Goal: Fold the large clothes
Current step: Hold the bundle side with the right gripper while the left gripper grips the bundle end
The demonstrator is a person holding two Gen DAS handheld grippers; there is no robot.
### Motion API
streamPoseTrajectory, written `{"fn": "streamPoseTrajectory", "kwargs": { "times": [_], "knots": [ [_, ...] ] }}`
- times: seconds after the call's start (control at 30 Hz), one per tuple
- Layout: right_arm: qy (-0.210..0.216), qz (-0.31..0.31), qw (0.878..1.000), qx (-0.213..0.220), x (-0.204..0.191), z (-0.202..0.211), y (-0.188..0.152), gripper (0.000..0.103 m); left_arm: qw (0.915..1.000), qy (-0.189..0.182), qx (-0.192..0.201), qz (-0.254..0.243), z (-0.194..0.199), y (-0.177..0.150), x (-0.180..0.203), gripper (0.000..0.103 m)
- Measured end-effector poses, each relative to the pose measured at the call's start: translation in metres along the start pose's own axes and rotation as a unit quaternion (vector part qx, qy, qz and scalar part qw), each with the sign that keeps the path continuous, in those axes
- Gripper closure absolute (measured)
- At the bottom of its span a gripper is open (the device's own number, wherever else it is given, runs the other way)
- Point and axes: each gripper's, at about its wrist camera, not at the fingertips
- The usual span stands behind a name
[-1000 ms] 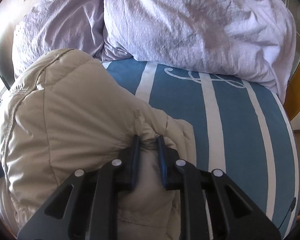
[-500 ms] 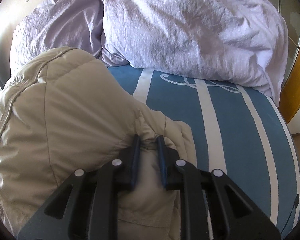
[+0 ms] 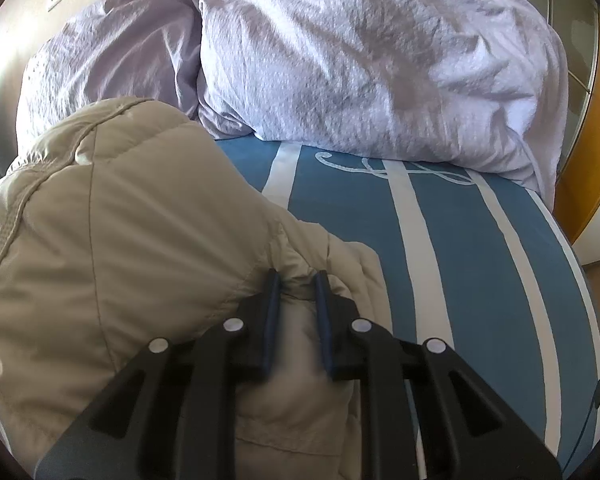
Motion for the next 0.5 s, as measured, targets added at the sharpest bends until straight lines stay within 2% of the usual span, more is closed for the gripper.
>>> {"fn": "streamPoseTrajectory", "kwargs": {
  "times": [0.23, 0.5],
  "knots": [
    [0.001, -0.004, 1.000, 0.005, 0.001, 0.001, -0.001, 0.085, 0.9997, 0.024, 0.009, -0.005, -0.017, 0.022, -0.007, 0.009],
    [0.002, -0.009, 1.000, 0.011, 0.003, 0.002, -0.003, 0.085, 0.9965, 0.079, 0.008, -0.027, -0.053, 0.037, -0.019, 0.009]
  ]
}}
Point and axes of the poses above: each gripper's, at about its wrist camera, not at the fingertips, and z roughly against the way its jaws point, x to its right, y to its top, and after that the axes turned 11 degrees about x, right-handed
